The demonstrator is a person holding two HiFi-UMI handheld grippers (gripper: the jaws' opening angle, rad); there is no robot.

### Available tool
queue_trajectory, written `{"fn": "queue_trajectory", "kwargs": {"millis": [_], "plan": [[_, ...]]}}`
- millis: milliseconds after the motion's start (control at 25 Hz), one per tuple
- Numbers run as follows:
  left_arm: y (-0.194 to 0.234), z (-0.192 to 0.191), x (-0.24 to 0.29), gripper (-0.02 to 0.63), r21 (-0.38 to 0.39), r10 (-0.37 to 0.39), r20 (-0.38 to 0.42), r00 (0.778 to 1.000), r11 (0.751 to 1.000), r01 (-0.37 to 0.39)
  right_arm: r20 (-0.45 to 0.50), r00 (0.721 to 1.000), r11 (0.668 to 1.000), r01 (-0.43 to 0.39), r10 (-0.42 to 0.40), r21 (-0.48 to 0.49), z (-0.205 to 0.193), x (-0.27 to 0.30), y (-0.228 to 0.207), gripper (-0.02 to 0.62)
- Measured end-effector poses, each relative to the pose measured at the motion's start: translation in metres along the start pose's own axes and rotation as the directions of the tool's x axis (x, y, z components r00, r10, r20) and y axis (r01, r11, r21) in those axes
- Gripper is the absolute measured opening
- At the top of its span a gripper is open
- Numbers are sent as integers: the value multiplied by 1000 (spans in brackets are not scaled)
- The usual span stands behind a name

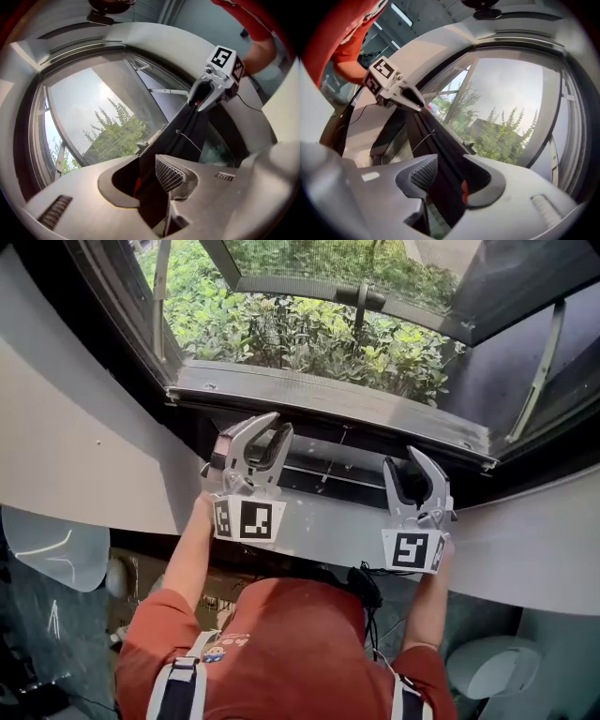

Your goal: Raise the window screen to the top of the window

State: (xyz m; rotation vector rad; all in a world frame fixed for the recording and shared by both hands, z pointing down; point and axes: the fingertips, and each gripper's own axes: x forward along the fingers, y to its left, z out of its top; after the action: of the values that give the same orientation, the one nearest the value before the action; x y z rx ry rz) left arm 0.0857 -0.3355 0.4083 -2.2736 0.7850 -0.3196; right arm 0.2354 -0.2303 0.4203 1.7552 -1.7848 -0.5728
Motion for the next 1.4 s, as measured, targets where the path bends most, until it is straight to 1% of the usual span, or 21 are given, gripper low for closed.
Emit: {"fn": "queue_trajectory", "kwargs": {"millis": [40,120,160,240,320,400,480,600,720,800,880,960,1040,1120,1160,1320,1400], "plan": [[-2,-4,1,113,47,-16,-19,1000,999,17,-34,999,998,-38,36,-57,-5,2,4,192],[-6,-13,5,121,123,-48,-60,997,991,55,-104,991,983,-96,81,-156,-16,5,9,226],[-7,-17,7,125,156,-61,-78,995,985,72,-128,988,974,-110,85,-199,-20,6,10,241],[-6,-23,10,130,211,-77,-105,991,973,98,-149,986,958,-116,78,-263,-23,9,10,241],[-6,-27,12,132,244,-89,-121,989,963,117,-165,984,947,-117,70,-300,-27,11,10,241],[-7,-28,12,132,268,-102,-132,986,954,134,-204,977,938,-126,60,-323,-36,12,8,241],[-9,-30,12,132,310,-114,-154,981,938,157,-243,968,930,-138,55,-341,-43,14,6,242],[-12,-33,12,125,361,-136,-191,972,911,198,-264,963,924,-155,61,-350,-44,15,5,241],[-15,-35,14,109,391,-171,-253,952,882,262,-262,963,924,-161,69,-348,-43,15,5,241],[-16,-36,15,103,399,-202,-309,929,859,320,-270,960,922,-172,78,-347,-44,15,6,241],[-18,-36,15,98,391,-237,-358,903,840,376,-275,958,919,-181,84,-350,-44,14,6,241],[-18,-36,17,94,377,-268,-385,883,828,416,-274,958,917,-184,87,-354,-45,13,6,242],[-19,-36,17,92,365,-290,-399,870,820,441,-271,958,917,-186,90,-354,-45,13,6,242],[-19,-37,17,94,362,-298,-405,864,816,451,-269,958,919,-190,97,-346,-44,13,7,241],[-19,-37,17,93,360,-299,-401,866,817,449,-265,959,921,-190,100,-339,-44,13,7,241],[-20,-38,17,87,354,-303,-367,880,829,433,-245,963,932,-185,109,-311,-43,12,9,236],[-19,-38,16,79,359,-300,-363,882,829,429,-247,962,931,-193,117,-309,-43,12,10,238]]}}
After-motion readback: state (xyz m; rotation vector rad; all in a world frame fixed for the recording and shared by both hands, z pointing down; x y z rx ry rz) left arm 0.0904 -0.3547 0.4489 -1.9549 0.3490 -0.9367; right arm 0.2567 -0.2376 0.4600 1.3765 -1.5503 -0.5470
